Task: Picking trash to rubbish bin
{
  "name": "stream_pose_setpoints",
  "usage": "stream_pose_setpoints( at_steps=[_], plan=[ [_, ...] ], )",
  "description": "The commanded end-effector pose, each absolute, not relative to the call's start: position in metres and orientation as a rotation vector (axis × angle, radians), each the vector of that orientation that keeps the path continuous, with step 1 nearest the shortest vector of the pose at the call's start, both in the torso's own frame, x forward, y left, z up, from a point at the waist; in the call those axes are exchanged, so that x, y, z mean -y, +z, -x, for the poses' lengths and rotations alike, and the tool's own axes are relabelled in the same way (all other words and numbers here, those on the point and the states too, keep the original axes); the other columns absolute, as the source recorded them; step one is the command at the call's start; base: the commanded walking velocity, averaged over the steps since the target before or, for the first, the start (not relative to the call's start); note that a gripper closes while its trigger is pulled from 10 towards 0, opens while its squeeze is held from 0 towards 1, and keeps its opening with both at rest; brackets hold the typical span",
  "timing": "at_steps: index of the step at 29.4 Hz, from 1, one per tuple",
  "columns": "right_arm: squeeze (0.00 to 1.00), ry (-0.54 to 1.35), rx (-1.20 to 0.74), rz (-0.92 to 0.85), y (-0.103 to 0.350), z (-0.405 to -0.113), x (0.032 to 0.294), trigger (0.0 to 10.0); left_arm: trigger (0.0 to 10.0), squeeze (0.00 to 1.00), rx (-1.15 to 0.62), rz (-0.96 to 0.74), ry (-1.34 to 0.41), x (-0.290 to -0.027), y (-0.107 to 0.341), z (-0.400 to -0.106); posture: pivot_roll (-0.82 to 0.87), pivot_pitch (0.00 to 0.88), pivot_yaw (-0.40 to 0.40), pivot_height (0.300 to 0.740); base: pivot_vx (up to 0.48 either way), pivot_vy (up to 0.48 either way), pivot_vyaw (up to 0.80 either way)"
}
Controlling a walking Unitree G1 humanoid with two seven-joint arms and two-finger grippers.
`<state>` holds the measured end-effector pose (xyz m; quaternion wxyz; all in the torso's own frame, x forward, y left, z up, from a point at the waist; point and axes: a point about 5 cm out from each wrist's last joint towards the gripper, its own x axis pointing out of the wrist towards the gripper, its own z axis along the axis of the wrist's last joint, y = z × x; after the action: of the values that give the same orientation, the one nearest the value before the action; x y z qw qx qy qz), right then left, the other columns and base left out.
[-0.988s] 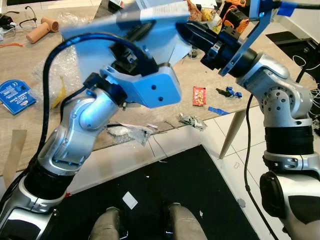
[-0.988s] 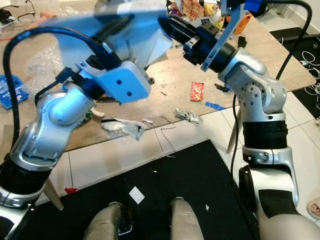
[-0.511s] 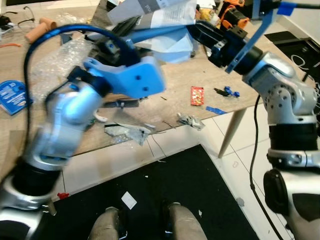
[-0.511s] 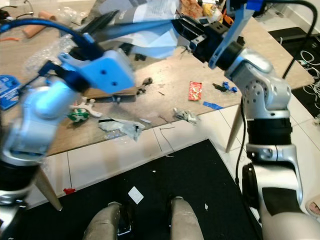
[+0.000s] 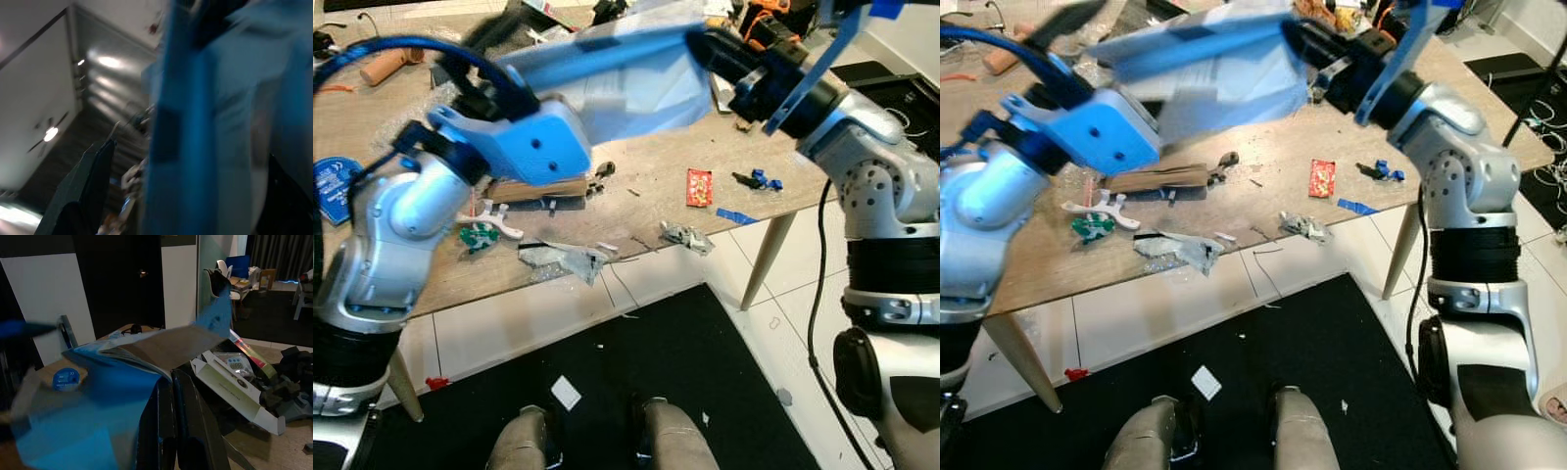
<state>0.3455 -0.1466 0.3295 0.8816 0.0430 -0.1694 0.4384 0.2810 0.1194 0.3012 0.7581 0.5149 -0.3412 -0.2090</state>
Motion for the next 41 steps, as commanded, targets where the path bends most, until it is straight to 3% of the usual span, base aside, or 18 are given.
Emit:
stream_pose_setpoints(
  at_steps=[1,13,19,20,21,37,38,40,41],
  plan=[
    [0.00,0.945,0.350,-0.082,0.328,-0.342,0.143,0.0,10.0,0.00,0.772,-1.113,-0.514,-0.110,0.299,-0.276,-0.10,0.116,-0.072,0.740,0.000,0.000,0.00],
    [0.00,1.126,0.293,-0.039,0.315,-0.323,0.120,0.0,10.0,0.00,0.779,-1.081,-0.554,-0.089,0.292,-0.279,-0.11,0.110,-0.070,0.740,0.000,0.000,0.00],
    [0.00,1.116,0.297,-0.039,0.316,-0.323,0.120,0.0,10.0,0.00,0.771,-1.080,-0.566,-0.088,0.289,-0.280,-0.11,0.108,-0.068,0.740,0.000,0.000,0.00],
    [0.00,1.110,0.301,-0.041,0.316,-0.324,0.120,0.0,3.5,0.00,0.772,-1.077,-0.570,-0.088,0.289,-0.280,-0.11,0.108,-0.068,0.740,0.000,0.000,0.00],
    [0.00,1.100,0.308,-0.045,0.318,-0.325,0.122,0.0,0.0,0.00,0.769,-1.075,-0.579,-0.087,0.289,-0.280,-0.11,0.108,-0.068,0.740,0.000,0.000,0.00],
    [0.00,1.014,0.359,-0.103,0.328,-0.330,0.129,0.0,0.0,0.00,0.768,-1.075,-0.580,-0.086,0.289,-0.277,-0.11,0.109,-0.069,0.740,0.000,0.000,0.00],
    [0.00,0.983,0.366,-0.135,0.330,-0.333,0.132,10.0,0.0,0.00,0.768,-1.073,-0.575,-0.087,0.289,-0.277,-0.10,0.111,-0.070,0.740,0.000,0.000,0.00],
    [0.00,0.945,0.372,-0.165,0.332,-0.337,0.136,10.0,0.0,0.00,0.767,-1.072,-0.570,-0.088,0.289,-0.277,-0.10,0.111,-0.070,0.740,0.000,0.000,0.00],
    [1.00,0.921,0.383,-0.198,0.333,-0.340,0.140,10.0,0.0,0.00,0.765,-1.069,-0.562,-0.089,0.289,-0.277,-0.10,0.111,-0.071,0.740,0.000,0.000,0.00]
  ],
)
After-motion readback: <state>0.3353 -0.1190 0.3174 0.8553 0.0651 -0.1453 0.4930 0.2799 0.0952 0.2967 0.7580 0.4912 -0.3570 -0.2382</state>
